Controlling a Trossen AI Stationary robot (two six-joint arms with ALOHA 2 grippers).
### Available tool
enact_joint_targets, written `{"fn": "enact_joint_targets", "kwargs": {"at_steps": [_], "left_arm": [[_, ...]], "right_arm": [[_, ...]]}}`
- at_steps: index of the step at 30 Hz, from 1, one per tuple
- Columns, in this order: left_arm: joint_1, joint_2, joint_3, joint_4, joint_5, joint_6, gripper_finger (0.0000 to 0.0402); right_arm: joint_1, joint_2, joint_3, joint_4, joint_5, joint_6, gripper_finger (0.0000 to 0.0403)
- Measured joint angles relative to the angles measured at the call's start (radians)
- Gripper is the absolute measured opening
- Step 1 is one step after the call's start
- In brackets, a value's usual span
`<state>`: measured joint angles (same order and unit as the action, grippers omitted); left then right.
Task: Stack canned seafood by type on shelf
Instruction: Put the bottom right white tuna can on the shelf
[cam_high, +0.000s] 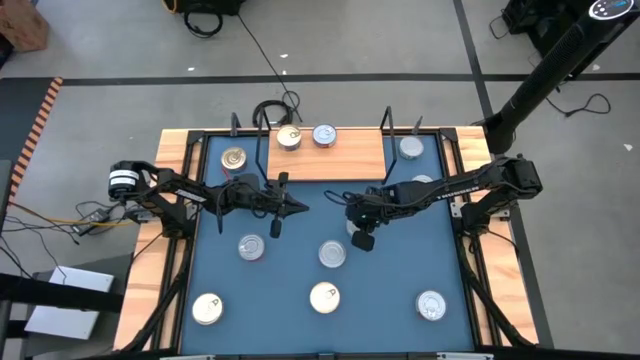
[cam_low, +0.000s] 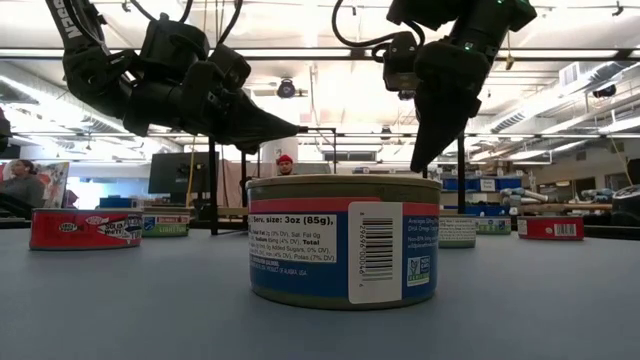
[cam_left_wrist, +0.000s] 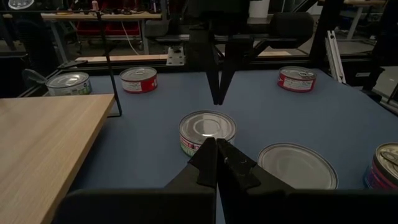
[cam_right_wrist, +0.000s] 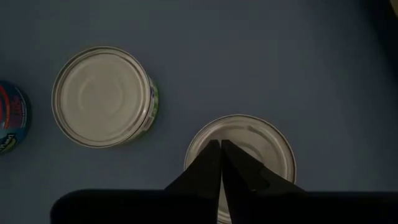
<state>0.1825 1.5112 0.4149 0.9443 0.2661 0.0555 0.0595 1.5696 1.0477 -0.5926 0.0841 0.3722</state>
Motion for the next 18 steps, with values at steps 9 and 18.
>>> {"fn": "enact_joint_targets", "kwargs": {"at_steps": [9,18], "left_arm": [[0.000,0.000,0.000,0.000,0.000,0.023,0.0006],[0.000,0.000,0.000,0.000,0.000,0.023,0.0006]], "right_arm": [[0.080,0.000,0.000,0.000,0.058,-0.010,0.0059],[0.116,0.000,0.000,0.000,0.106,0.047,0.0169]]}}
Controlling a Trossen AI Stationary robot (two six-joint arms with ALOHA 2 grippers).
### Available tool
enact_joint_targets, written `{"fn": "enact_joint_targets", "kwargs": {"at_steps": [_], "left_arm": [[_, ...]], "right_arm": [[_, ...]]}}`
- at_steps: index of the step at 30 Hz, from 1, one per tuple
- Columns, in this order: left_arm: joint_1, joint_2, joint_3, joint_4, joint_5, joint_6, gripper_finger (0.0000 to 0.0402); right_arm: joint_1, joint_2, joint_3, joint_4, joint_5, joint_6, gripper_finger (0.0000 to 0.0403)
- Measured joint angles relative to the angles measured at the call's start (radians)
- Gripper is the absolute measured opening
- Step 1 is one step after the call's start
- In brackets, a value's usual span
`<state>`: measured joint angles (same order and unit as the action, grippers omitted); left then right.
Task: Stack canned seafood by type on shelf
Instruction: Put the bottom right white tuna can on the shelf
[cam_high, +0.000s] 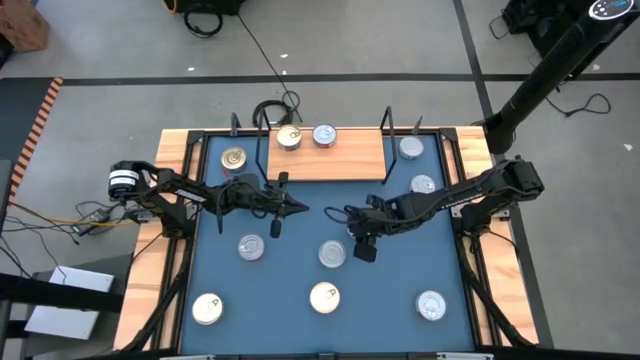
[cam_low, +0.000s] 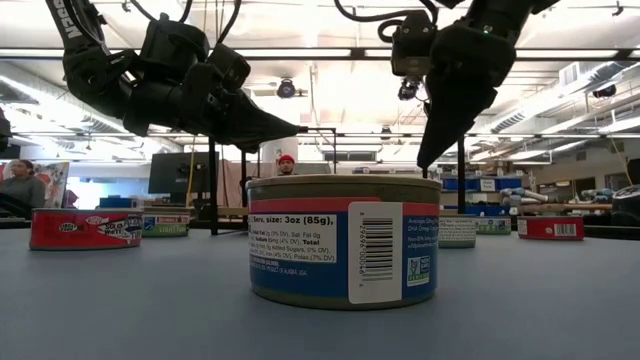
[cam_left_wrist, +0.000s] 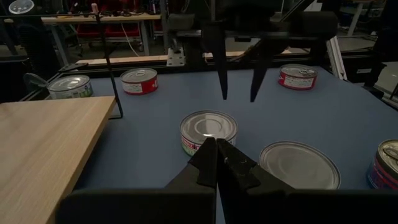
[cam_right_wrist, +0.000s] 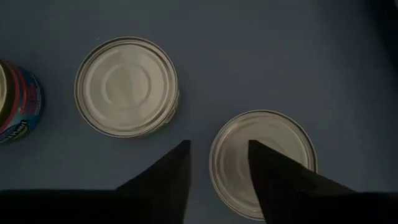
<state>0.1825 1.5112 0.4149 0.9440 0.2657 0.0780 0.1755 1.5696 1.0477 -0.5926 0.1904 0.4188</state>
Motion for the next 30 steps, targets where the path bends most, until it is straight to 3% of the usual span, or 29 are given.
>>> {"fn": "enact_joint_targets", "kwargs": {"at_steps": [6,11,15,23,30], "left_arm": [[0.000,0.000,0.000,0.000,0.000,0.000,0.0006],[0.000,0.000,0.000,0.000,0.000,0.000,0.0006],[0.000,0.000,0.000,0.000,0.000,0.000,0.0006],[0.000,0.000,0.000,-0.002,0.000,0.000,0.0006],[0.000,0.000,0.000,-0.028,-0.001,0.020,0.0006]], "right_arm": [[0.001,0.000,0.000,0.014,0.009,-0.002,0.0208],[0.000,0.031,0.002,0.053,-0.007,-0.003,0.0203],[0.000,0.085,0.075,-0.026,-0.009,-0.042,0.0192],[0.001,0.189,0.282,-0.223,-0.008,-0.097,0.0143],[0.016,0.230,0.308,-0.319,-0.024,-0.097,0.0071]]}}
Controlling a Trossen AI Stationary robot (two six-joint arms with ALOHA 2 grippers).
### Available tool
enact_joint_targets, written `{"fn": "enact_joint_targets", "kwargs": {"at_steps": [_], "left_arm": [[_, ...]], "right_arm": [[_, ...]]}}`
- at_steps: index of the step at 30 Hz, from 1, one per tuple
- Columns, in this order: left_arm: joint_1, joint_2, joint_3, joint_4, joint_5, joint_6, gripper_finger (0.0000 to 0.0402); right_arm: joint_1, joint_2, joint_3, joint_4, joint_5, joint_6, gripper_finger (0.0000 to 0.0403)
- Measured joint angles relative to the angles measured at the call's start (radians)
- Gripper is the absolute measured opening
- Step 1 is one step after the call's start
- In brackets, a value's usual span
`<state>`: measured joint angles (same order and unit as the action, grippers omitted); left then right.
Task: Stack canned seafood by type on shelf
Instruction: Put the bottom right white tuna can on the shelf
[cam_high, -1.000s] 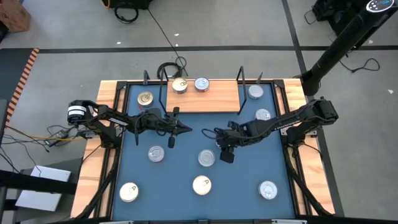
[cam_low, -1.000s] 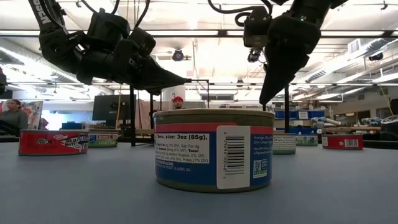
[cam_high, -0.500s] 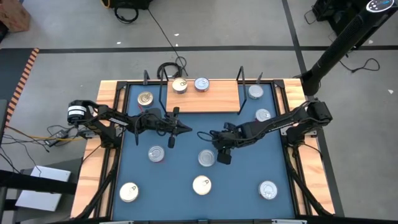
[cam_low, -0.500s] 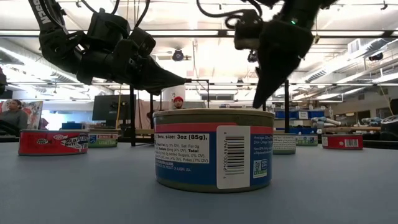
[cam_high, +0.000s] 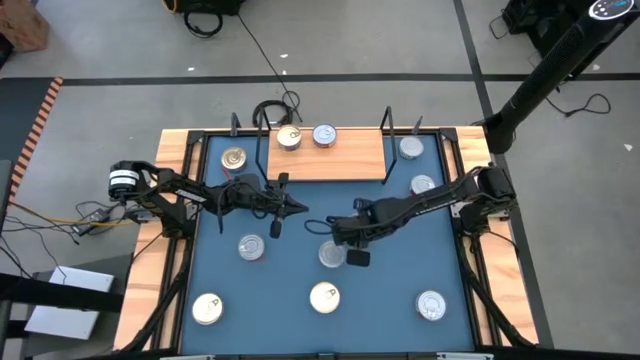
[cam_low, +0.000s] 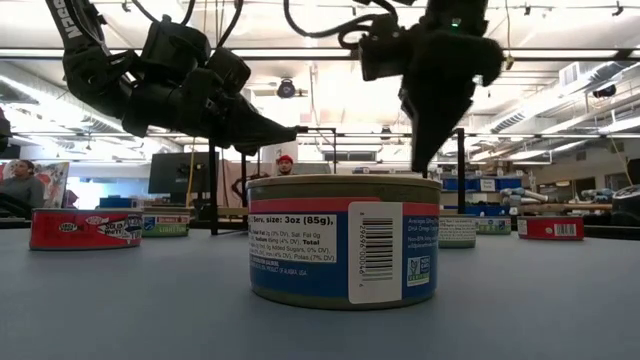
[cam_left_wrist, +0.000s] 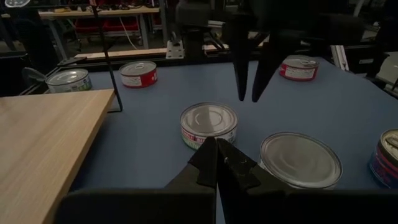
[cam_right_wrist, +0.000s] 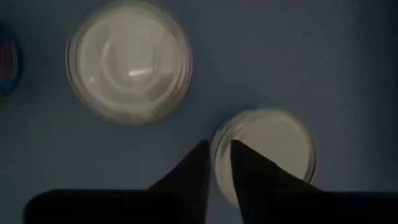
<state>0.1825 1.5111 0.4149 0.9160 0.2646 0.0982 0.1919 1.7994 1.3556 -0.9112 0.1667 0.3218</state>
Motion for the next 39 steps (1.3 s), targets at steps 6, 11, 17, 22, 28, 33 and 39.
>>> {"fn": "enact_joint_targets", "kwargs": {"at_steps": [6,11,17,22,28,33,39], "left_arm": [[0.000,0.000,0.000,0.000,0.000,0.001,0.0006],[0.000,0.000,0.000,0.000,0.000,0.001,0.0006],[0.000,0.000,0.000,0.005,-0.001,-0.002,0.0006],[0.000,0.000,0.000,0.005,-0.001,-0.003,0.0006],[0.000,0.000,0.000,0.005,-0.001,-0.005,0.0006],[0.000,0.000,0.000,0.005,-0.001,-0.005,0.0006],[0.000,0.000,0.000,0.005,-0.001,-0.004,0.0006]], "right_arm": [[0.027,-0.001,-0.002,-0.057,-0.008,0.022,0.0010],[0.043,-0.002,-0.002,-0.089,-0.019,0.023,0.0012],[0.042,-0.002,-0.002,-0.063,-0.038,0.047,0.0010],[0.036,-0.002,-0.002,-0.019,-0.064,0.044,0.0011],[0.016,-0.002,-0.002,-0.038,-0.109,0.087,0.0009],[0.025,-0.002,-0.002,-0.052,-0.098,0.064,0.0018],[0.041,-0.002,-0.003,-0.053,0.005,0.024,0.0051]]}}
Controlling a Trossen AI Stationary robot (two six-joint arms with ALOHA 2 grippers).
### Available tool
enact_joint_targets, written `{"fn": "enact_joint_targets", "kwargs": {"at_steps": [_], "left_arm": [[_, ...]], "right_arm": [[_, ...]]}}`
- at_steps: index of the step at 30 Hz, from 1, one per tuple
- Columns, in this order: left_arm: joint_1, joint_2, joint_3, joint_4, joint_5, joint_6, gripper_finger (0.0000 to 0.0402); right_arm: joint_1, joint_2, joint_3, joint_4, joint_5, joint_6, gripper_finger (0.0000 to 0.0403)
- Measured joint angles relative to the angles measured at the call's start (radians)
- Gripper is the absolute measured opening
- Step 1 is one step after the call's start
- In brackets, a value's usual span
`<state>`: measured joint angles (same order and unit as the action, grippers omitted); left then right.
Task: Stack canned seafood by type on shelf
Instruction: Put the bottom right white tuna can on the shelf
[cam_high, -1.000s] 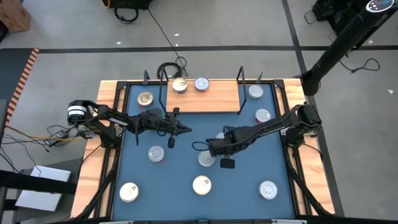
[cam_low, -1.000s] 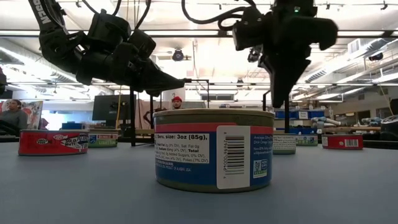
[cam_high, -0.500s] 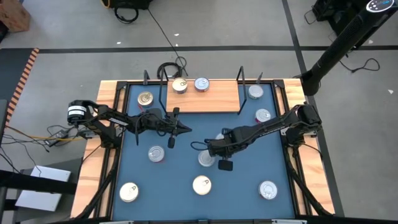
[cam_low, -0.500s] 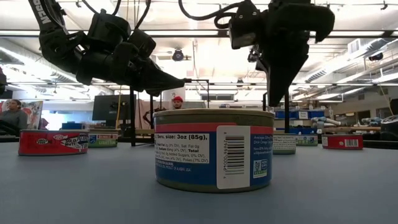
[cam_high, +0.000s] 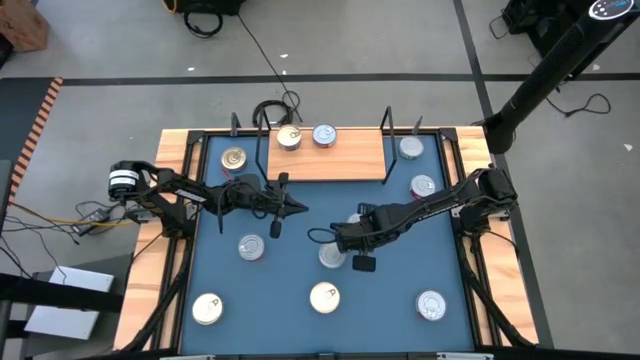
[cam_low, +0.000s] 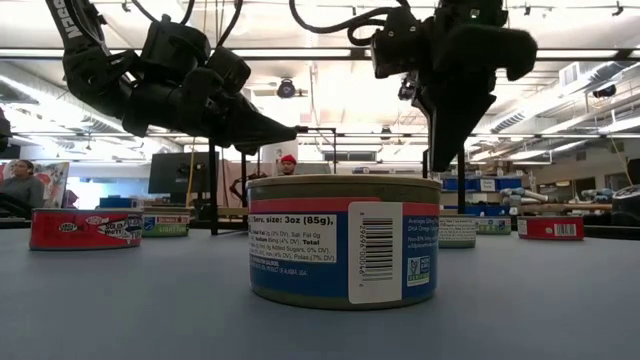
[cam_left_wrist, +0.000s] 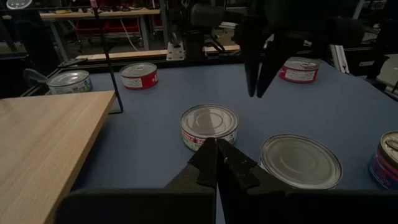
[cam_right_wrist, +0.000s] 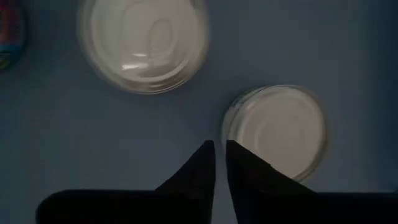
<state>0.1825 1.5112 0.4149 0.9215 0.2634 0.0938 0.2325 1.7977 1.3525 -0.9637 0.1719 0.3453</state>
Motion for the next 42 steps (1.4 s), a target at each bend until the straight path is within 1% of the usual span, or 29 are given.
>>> {"fn": "enact_joint_targets", "kwargs": {"at_steps": [6,12,17,24,29,37,42], "left_arm": [[0.000,0.000,0.000,0.000,0.000,0.003,0.0006],[0.000,0.000,0.000,0.000,0.000,0.004,0.0006],[0.000,0.000,0.000,0.000,0.000,0.004,0.0006],[0.000,0.000,0.000,0.000,0.000,0.004,0.0006],[0.000,0.000,0.000,0.000,0.000,0.005,0.0006],[0.000,0.000,0.000,0.000,0.000,0.005,0.0006],[0.000,0.000,0.000,0.000,0.000,0.005,0.0006]], "right_arm": [[0.000,0.000,-0.002,0.008,0.018,-0.033,0.0077],[0.014,0.001,-0.066,0.074,0.018,-0.032,0.0076],[0.014,0.001,-0.104,0.074,0.043,-0.001,0.0078],[0.013,0.001,-0.157,0.115,0.055,-0.034,0.0085],[0.012,0.001,-0.190,0.131,0.091,-0.073,0.0083],[0.003,-0.001,-0.219,0.144,0.092,-0.096,0.0080],[-0.010,-0.004,-0.227,0.144,0.082,-0.124,0.0056]]}}
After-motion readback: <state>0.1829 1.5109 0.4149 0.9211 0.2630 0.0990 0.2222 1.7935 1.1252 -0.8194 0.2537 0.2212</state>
